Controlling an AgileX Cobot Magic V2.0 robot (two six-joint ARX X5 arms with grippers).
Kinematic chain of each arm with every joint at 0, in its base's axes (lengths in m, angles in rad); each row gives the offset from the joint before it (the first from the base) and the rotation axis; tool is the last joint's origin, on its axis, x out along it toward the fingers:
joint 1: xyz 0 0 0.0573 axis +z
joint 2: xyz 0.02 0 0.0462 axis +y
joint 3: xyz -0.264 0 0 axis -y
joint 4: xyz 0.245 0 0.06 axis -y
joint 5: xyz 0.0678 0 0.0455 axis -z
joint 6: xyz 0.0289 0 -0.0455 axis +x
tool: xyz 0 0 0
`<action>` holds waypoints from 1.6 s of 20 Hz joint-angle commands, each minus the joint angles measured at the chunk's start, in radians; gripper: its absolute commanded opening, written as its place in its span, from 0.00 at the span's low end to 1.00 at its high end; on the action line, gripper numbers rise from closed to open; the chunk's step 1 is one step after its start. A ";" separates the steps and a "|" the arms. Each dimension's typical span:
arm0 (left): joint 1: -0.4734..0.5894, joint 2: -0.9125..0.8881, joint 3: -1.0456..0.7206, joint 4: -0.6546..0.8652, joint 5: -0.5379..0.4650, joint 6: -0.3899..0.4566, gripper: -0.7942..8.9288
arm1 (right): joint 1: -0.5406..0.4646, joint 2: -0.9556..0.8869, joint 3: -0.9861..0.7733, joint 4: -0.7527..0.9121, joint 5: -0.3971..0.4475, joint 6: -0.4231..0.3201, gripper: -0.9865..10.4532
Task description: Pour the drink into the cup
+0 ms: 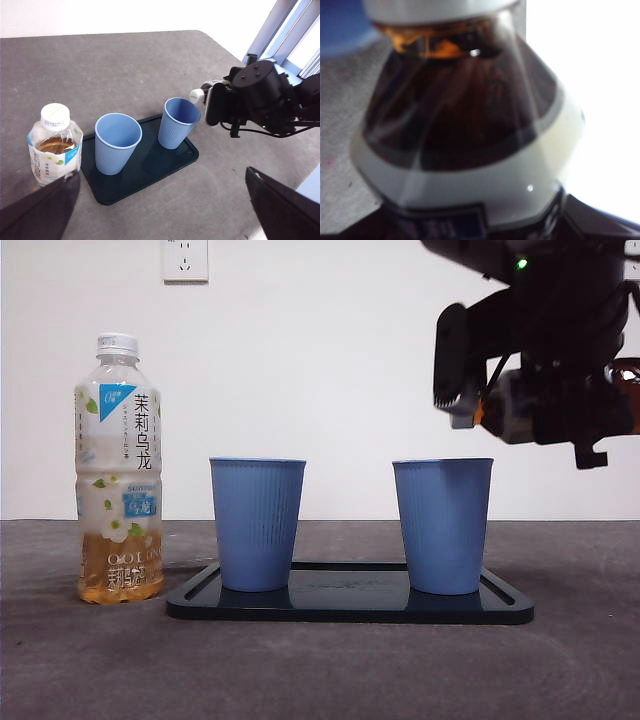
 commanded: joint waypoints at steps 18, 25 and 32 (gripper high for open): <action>-0.011 -0.003 0.016 0.011 -0.002 0.017 0.63 | 0.036 0.026 0.033 0.114 0.133 -0.159 0.25; -0.011 -0.003 0.016 0.011 -0.002 0.016 0.63 | 0.036 0.026 0.033 0.119 0.151 -0.154 0.25; -0.010 -0.003 0.016 0.010 -0.002 0.013 0.63 | 0.035 -0.076 0.033 0.108 0.080 0.187 0.25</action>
